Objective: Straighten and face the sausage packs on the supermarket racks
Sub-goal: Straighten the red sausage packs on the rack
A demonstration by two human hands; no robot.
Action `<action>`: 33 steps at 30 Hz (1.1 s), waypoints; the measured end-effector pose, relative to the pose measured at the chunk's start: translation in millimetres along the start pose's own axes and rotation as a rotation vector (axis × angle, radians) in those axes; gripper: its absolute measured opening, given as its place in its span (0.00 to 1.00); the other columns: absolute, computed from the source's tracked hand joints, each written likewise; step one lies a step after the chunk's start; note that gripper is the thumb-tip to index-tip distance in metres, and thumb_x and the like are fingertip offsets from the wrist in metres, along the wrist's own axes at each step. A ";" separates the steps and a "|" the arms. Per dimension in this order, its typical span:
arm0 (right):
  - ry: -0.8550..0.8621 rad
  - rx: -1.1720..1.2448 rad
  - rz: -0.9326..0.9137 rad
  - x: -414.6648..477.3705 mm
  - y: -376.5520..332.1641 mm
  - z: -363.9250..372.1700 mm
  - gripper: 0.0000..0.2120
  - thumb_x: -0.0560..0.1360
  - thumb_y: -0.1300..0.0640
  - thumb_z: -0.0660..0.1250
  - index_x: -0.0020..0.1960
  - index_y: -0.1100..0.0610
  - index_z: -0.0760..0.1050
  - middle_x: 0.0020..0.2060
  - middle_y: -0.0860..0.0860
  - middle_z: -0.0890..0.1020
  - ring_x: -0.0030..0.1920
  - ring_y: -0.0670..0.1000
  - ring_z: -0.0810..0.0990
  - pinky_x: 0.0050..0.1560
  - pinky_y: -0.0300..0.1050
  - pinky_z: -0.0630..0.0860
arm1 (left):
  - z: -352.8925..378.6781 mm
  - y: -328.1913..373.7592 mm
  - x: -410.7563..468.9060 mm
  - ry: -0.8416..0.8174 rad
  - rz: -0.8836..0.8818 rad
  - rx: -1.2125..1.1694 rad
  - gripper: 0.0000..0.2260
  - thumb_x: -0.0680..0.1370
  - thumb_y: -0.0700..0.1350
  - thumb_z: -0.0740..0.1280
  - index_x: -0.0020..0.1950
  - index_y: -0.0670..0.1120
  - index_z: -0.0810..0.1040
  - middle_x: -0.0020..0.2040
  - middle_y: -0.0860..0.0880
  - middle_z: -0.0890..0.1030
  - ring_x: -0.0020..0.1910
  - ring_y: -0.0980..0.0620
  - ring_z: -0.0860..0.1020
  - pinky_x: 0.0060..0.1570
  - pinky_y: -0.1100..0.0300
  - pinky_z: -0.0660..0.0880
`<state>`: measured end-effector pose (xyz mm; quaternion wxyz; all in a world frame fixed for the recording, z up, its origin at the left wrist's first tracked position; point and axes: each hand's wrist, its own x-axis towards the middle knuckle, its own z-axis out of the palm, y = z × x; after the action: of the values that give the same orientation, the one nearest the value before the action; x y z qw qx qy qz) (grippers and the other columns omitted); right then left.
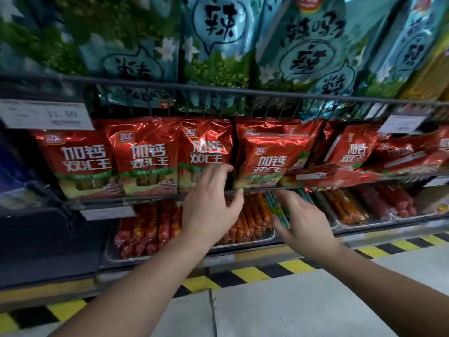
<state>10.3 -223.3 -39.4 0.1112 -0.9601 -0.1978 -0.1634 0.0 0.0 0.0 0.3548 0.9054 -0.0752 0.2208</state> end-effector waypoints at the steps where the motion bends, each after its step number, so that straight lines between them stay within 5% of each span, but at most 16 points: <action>1: 0.024 0.005 0.012 -6.3 11.3 -2.2 0.22 0.74 0.48 0.66 0.65 0.56 0.70 0.54 0.52 0.82 0.50 0.55 0.83 0.41 0.47 0.79 | 8.6 7.3 2.4 -0.007 -0.017 -0.022 0.22 0.77 0.53 0.67 0.70 0.51 0.68 0.66 0.54 0.72 0.63 0.54 0.73 0.57 0.55 0.76; 5: 0.172 0.030 0.075 -27.9 51.2 -13.0 0.21 0.74 0.51 0.71 0.62 0.59 0.71 0.52 0.54 0.78 0.51 0.57 0.80 0.41 0.47 0.77 | 36.6 29.1 15.5 0.015 -0.103 -0.080 0.29 0.76 0.55 0.68 0.74 0.51 0.62 0.68 0.54 0.71 0.65 0.53 0.72 0.62 0.53 0.74; 11: 0.396 0.132 0.047 -15.6 71.4 -29.4 0.33 0.74 0.45 0.67 0.73 0.60 0.62 0.57 0.56 0.76 0.54 0.56 0.77 0.44 0.45 0.76 | 59.4 34.4 33.9 0.106 -0.247 -0.165 0.22 0.77 0.53 0.70 0.68 0.50 0.68 0.61 0.54 0.77 0.60 0.54 0.75 0.56 0.61 0.69; 16: 0.309 0.053 0.074 25.2 66.4 -38.7 0.43 0.76 0.42 0.67 0.80 0.56 0.49 0.53 0.56 0.77 0.51 0.57 0.76 0.42 0.48 0.76 | 63.9 28.6 41.1 0.096 -0.256 -0.088 0.20 0.79 0.52 0.67 0.68 0.46 0.71 0.62 0.51 0.77 0.61 0.53 0.75 0.59 0.62 0.69; 20: 0.209 0.031 0.000 55.1 69.0 -35.4 0.43 0.77 0.44 0.65 0.81 0.51 0.42 0.57 0.54 0.74 0.54 0.55 0.75 0.36 0.45 0.73 | 61.2 28.9 42.3 0.171 -0.244 -0.079 0.11 0.80 0.49 0.66 0.60 0.46 0.73 0.54 0.54 0.78 0.53 0.55 0.76 0.53 0.62 0.71; 23: 0.173 0.006 -0.008 73.2 74.9 -33.8 0.42 0.77 0.45 0.65 0.81 0.49 0.42 0.63 0.55 0.72 0.58 0.58 0.75 0.36 0.45 0.72 | 61.4 30.4 44.5 0.221 -0.244 -0.045 0.10 0.80 0.48 0.66 0.58 0.45 0.75 0.53 0.51 0.80 0.51 0.51 0.79 0.53 0.57 0.76; 28: 0.126 -0.092 0.000 91.9 78.5 -33.3 0.41 0.76 0.42 0.64 0.81 0.50 0.45 0.63 0.54 0.71 0.61 0.58 0.73 0.41 0.51 0.76 | 62.6 34.3 51.8 0.237 -0.222 0.067 0.09 0.79 0.48 0.67 0.55 0.43 0.76 0.45 0.55 0.77 0.42 0.57 0.75 0.41 0.69 0.67; 33: 0.125 -0.106 0.024 96.0 77.6 -30.7 0.41 0.76 0.43 0.63 0.81 0.51 0.45 0.63 0.55 0.70 0.61 0.59 0.73 0.44 0.55 0.77 | 59.6 40.2 63.9 0.186 -0.269 0.102 0.11 0.79 0.46 0.67 0.57 0.41 0.74 0.49 0.48 0.80 0.46 0.48 0.78 0.43 0.62 0.68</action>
<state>117.7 -268.5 11.7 0.0741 -0.9548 -0.1702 -0.2320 65.8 -68.6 14.6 0.3403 0.8997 0.0911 0.2579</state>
